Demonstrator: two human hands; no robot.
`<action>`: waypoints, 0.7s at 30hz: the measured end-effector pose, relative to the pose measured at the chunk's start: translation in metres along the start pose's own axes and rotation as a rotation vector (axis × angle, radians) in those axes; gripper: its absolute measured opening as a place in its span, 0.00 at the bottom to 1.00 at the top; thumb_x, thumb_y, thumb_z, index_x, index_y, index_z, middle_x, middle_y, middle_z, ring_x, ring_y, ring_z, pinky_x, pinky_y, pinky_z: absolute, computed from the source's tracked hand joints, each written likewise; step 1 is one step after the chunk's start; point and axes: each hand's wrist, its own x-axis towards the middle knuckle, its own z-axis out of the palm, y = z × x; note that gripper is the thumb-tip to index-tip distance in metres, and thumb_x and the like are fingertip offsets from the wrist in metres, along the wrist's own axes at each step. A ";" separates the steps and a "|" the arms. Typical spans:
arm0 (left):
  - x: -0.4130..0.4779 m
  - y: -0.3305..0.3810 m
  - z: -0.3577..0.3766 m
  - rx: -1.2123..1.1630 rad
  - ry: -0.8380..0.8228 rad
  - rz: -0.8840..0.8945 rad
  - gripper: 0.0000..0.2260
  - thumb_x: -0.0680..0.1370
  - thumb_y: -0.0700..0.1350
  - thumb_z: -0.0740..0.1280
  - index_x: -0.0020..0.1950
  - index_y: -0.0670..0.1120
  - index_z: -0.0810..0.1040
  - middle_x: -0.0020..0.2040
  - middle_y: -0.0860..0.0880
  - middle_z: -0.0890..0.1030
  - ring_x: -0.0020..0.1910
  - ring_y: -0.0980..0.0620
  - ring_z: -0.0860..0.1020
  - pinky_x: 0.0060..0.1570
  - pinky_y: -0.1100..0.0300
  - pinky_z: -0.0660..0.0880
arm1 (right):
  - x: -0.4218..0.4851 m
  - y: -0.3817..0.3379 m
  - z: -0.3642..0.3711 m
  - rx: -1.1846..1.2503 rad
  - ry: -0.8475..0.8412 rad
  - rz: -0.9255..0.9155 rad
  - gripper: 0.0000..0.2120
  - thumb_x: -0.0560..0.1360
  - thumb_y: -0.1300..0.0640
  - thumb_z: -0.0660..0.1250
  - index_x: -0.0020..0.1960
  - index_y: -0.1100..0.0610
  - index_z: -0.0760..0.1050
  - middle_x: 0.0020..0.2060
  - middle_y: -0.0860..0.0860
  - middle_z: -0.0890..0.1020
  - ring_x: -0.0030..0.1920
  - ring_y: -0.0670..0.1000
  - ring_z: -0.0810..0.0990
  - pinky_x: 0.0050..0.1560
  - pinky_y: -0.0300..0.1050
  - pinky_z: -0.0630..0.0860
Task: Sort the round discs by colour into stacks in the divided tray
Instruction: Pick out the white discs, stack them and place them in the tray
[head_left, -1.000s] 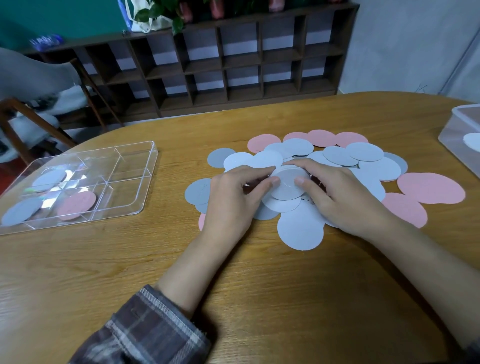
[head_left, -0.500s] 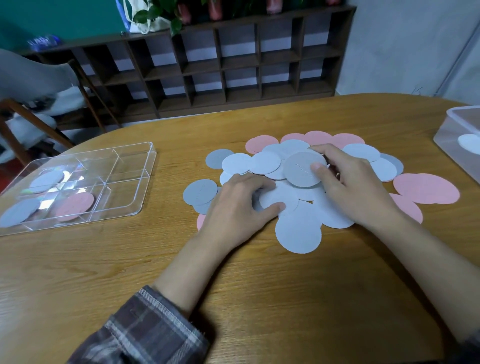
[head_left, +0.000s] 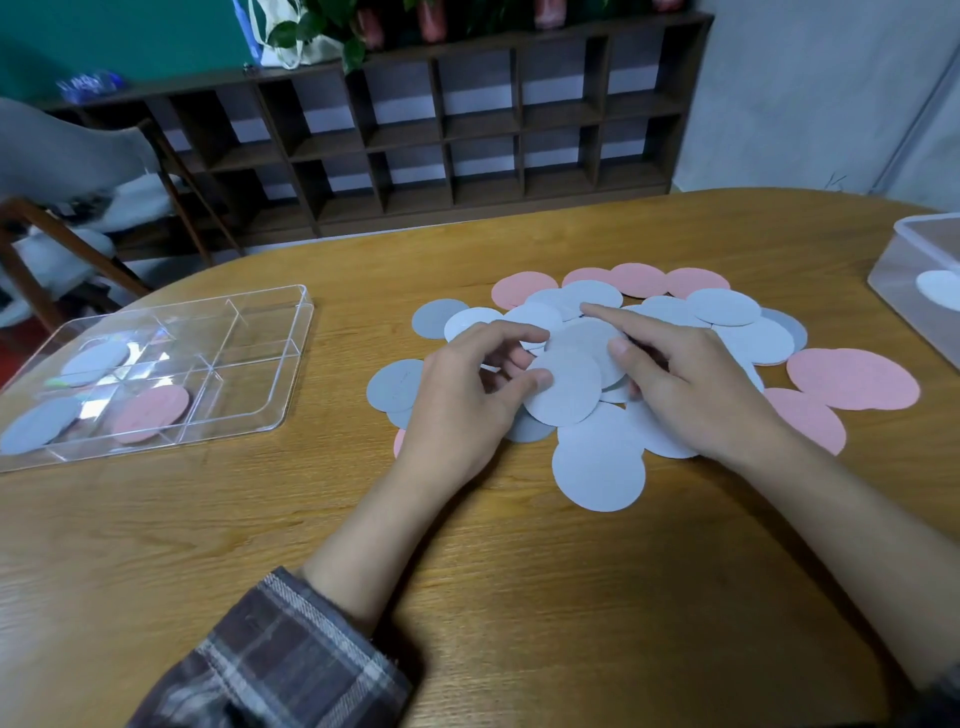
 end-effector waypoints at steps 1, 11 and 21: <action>0.000 0.001 0.000 -0.003 0.009 0.004 0.12 0.75 0.38 0.77 0.56 0.49 0.85 0.43 0.54 0.80 0.42 0.58 0.79 0.40 0.69 0.71 | 0.000 -0.001 0.001 0.028 -0.015 0.005 0.19 0.85 0.56 0.58 0.73 0.41 0.74 0.37 0.60 0.79 0.40 0.57 0.78 0.44 0.53 0.75; -0.002 0.003 0.001 0.032 0.092 0.017 0.07 0.76 0.42 0.78 0.53 0.47 0.85 0.42 0.51 0.82 0.43 0.57 0.81 0.39 0.70 0.75 | -0.004 -0.006 0.004 0.129 -0.087 0.008 0.18 0.86 0.54 0.57 0.72 0.40 0.74 0.36 0.53 0.81 0.39 0.45 0.77 0.47 0.45 0.74; -0.004 0.005 0.005 0.022 0.087 0.010 0.10 0.76 0.43 0.78 0.54 0.48 0.82 0.41 0.54 0.80 0.41 0.54 0.80 0.39 0.63 0.77 | -0.004 -0.006 0.006 -0.101 -0.096 -0.076 0.20 0.85 0.53 0.60 0.76 0.42 0.70 0.38 0.50 0.79 0.42 0.48 0.74 0.43 0.41 0.69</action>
